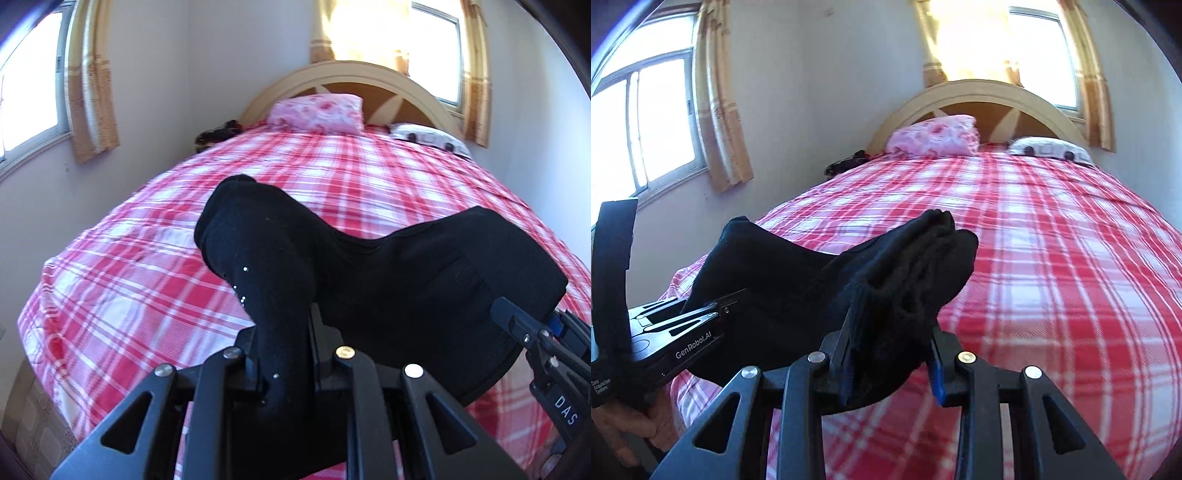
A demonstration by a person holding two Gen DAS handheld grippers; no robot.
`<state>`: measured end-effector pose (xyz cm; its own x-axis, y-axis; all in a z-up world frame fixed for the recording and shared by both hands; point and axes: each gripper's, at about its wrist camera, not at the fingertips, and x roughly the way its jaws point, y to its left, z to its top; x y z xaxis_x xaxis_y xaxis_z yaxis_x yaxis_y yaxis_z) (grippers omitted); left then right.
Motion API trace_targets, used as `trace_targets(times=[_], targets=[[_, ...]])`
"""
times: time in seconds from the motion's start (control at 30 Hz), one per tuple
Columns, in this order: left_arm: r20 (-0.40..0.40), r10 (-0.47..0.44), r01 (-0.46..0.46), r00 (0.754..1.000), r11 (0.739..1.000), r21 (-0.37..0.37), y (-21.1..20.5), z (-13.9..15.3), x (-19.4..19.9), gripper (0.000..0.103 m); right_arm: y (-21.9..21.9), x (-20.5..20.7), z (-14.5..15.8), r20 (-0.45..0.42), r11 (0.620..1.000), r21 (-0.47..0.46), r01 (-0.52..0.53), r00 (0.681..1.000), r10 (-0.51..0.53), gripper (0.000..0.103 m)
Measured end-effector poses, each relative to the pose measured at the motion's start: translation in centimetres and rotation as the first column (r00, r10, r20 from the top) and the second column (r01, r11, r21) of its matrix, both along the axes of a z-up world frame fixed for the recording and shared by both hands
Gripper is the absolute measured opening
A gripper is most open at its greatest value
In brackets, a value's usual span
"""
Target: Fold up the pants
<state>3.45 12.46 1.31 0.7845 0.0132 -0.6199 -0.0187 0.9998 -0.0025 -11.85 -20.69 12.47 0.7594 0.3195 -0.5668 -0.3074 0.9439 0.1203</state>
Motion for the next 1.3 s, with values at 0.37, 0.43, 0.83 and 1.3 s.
trace_targets(times=[0.37, 0.43, 0.83, 1.3], targets=[[0.022, 0.129, -0.130, 0.991, 0.989, 0.067, 4.4, -0.8, 2.7, 0.018, 6.9, 6.7, -2.3, -0.018, 0.998, -0.008, -0.063, 0.998, 0.062, 0.034], [0.022, 0.149, -0.150, 0.989, 0.985, 0.080, 4.9, -1.2, 3.4, 0.018, 7.8, 7.6, -2.9, -0.028, 0.998, -0.011, -0.065, 0.998, 0.065, 0.034], [-0.064, 0.178, -0.166, 0.982, 0.974, 0.155, 5.6, -5.1, 5.8, 0.018, 9.7, 11.8, -7.8, -0.162, 0.997, -0.036, -0.069, 0.985, 0.062, 0.034], [-0.153, 0.269, -0.256, 0.951, 0.962, 0.099, 12.1, -5.7, 3.4, 0.102, 9.3, 12.5, -9.3, -0.240, 0.994, -0.064, -0.093, 0.968, 0.075, 0.049]])
